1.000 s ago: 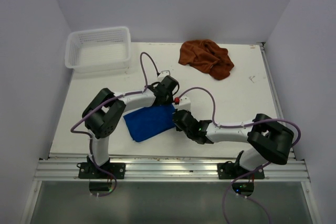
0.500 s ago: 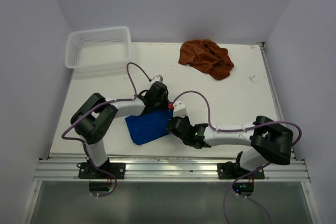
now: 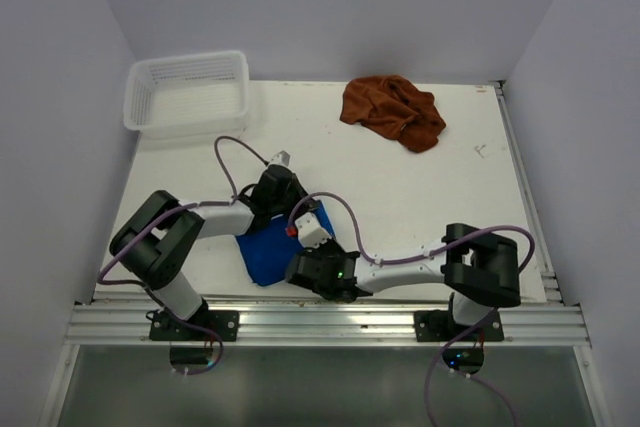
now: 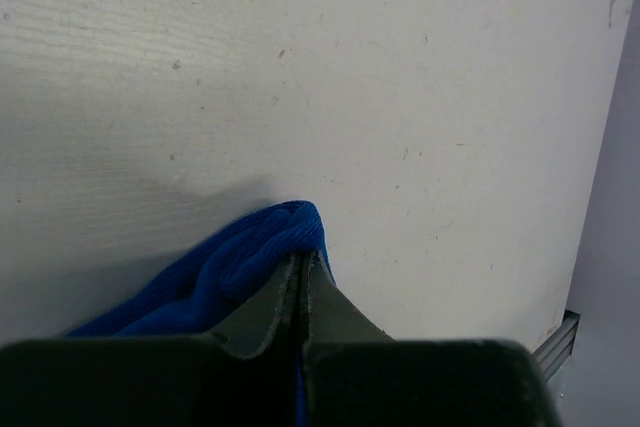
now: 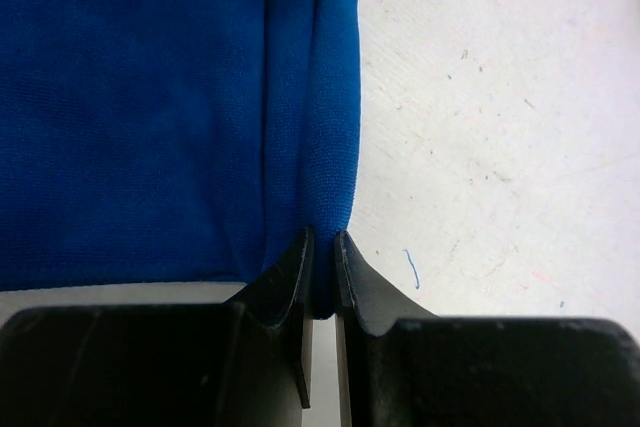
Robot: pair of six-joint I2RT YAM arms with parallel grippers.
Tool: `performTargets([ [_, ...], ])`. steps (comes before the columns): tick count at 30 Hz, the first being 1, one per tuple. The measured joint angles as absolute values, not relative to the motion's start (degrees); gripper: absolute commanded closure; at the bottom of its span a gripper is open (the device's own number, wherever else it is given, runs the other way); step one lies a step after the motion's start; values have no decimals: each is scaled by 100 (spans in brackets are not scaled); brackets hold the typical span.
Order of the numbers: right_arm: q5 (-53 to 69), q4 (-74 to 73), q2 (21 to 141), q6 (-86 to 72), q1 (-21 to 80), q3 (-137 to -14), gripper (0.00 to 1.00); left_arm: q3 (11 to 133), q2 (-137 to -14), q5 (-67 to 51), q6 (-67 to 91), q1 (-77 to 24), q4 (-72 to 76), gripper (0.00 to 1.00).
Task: Roll the towels
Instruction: Roll the towel
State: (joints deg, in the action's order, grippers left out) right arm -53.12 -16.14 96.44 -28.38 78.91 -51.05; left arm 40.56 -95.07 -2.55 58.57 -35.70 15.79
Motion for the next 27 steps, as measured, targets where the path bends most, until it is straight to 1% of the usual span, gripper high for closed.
performTargets([
  [6,-5791,-2023,10014,-2729,8213,-5443,100,3638,-9196,-510,5946,-3400,1865,100],
  [13,-6228,-2491,10659,-2554,8464,-5964,100,3411,-9157,-794,5946,-3242,2182,100],
  [24,-6718,-3074,11557,-2370,8803,-6600,100,3293,-8783,-947,5798,-3151,1955,100],
  [26,-6761,-3129,11644,-2314,8814,-6692,100,3293,-8637,-908,5684,-3140,1785,89],
  [27,-6775,-3142,11668,-2290,8816,-6720,100,3293,-8582,-893,5629,-3133,1732,86],
])
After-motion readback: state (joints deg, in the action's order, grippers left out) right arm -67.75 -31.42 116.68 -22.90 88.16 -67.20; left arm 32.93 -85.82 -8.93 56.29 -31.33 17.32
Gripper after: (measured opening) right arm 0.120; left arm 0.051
